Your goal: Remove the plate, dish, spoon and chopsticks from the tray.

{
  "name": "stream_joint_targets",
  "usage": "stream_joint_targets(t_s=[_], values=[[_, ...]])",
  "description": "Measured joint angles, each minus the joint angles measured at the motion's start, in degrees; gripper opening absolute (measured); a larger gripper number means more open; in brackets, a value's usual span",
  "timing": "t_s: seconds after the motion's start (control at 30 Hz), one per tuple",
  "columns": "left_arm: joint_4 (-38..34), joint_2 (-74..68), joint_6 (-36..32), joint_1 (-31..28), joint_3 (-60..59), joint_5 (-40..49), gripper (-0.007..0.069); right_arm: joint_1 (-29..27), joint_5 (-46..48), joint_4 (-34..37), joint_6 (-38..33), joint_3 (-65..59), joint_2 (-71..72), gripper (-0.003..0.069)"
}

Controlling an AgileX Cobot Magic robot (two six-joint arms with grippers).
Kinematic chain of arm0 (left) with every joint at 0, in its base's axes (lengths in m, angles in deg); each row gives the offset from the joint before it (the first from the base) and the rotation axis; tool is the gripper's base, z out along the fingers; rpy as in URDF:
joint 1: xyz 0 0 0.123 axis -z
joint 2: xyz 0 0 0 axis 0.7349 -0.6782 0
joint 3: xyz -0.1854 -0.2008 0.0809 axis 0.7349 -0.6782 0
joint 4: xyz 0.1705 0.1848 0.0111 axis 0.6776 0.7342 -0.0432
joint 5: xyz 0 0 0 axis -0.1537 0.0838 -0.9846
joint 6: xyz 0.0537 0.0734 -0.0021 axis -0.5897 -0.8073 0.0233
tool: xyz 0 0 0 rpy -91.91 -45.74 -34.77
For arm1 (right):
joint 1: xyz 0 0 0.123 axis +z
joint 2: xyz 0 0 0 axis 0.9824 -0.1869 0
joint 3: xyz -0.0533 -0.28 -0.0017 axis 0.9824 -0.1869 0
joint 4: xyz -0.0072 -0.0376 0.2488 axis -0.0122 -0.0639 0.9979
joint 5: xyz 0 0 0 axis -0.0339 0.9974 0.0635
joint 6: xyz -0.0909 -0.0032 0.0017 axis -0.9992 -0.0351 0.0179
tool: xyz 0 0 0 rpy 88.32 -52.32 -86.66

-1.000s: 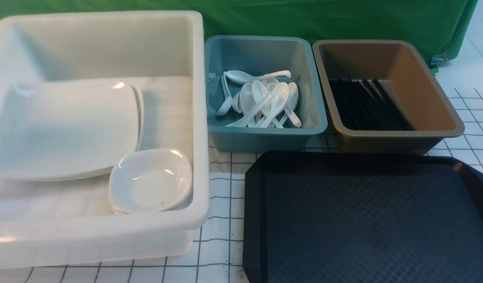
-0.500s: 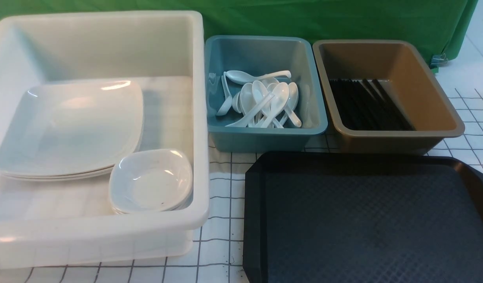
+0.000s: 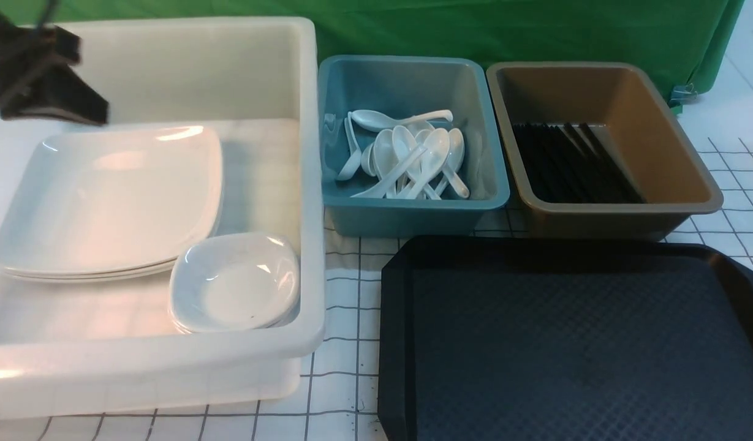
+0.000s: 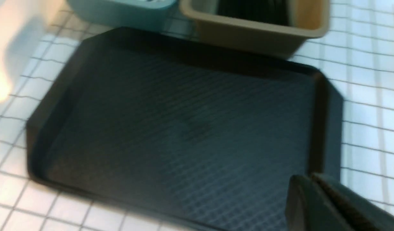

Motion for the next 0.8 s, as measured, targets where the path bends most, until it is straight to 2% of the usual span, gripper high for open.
stream_joint_targets(t_s=[0.07,0.2,0.3,0.33,0.53,0.7,0.8], values=[[4.84,2.69,2.08,5.03,-0.09,2.80,-0.0011,0.00,0.20,-0.48,-0.06,0.21,1.63,0.0003],[6.97,6.56,3.08,10.01,-1.63,2.94,-0.0011,0.00,-0.90,-0.48,-0.17,-1.11,5.98,0.0003],[7.26,9.53,3.77,13.12,-3.34,2.42,-0.0011,0.00,-6.06,-0.48,-0.35,-4.68,10.64,0.0003],[7.38,11.16,4.14,14.16,-4.29,2.30,-0.0011,0.00,-10.63,-0.48,-0.43,-7.40,13.59,0.0003],[7.71,17.45,4.33,15.41,-7.34,0.85,-0.0006,0.00,-32.80,1.39,-0.72,-20.86,17.88,0.0003],[8.84,19.46,4.33,15.36,-7.58,0.04,-0.0003,0.00,-43.75,2.03,-0.98,-26.15,17.07,0.0008],[9.16,19.51,4.33,15.36,-7.64,0.04,-0.0003,0.00,-45.88,2.07,-1.02,-26.77,16.97,0.0014]])
